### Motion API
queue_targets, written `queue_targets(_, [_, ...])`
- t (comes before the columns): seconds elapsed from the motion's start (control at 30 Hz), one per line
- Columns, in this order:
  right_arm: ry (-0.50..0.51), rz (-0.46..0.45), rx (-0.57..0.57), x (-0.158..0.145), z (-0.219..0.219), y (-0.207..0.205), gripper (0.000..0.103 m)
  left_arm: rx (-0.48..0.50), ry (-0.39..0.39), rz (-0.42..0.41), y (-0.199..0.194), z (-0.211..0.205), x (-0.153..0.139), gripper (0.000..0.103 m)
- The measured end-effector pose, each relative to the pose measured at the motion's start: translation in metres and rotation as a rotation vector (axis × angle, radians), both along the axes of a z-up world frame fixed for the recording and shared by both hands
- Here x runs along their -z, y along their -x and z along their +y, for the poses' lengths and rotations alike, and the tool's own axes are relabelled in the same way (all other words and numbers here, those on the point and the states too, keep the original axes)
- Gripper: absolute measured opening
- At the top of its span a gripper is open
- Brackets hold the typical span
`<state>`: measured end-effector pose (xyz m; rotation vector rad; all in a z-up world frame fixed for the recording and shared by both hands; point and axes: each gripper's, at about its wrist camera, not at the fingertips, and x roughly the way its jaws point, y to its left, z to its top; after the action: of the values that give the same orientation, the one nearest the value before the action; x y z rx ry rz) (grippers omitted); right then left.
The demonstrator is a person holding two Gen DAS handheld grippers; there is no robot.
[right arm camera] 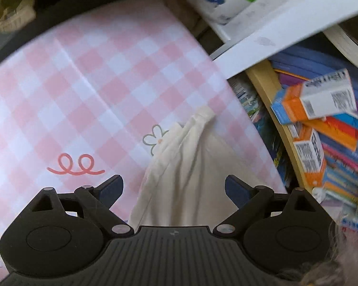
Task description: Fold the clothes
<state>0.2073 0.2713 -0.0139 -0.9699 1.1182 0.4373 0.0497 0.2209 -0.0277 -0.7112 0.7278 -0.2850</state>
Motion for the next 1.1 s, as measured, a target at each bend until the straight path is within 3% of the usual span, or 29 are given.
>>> queue_targets(0.17, [0.038, 0.013, -0.005, 0.017, 0.004, -0.001, 0.088, 0.013, -0.021, -0.016, 0.001, -0.003, -0.003, 0.004])
queue_targets(0.27, [0.068, 0.005, 0.009, 0.024, 0.002, -0.003, 0.063, 0.022, -0.033, -0.028, 0.003, -0.005, -0.006, 0.004])
queue_targets(0.33, [0.080, -0.003, 0.022, 0.024, -0.001, -0.005, 0.036, 0.028, -0.041, -0.035, 0.004, -0.006, -0.008, 0.004])
queue_targets(0.5, [0.047, -0.002, 0.042, 0.011, -0.008, -0.009, 0.013, 0.039, -0.051, -0.051, 0.007, -0.009, -0.011, 0.004])
queue_targets(0.83, [-0.027, -0.013, 0.074, -0.018, -0.026, -0.017, 0.008, 0.071, -0.111, -0.121, 0.016, -0.018, -0.027, 0.005])
queue_targets(1.1, [-0.105, -0.051, 0.103, -0.057, -0.067, -0.024, 0.007, 0.137, -0.206, -0.218, 0.017, -0.044, -0.049, 0.005])
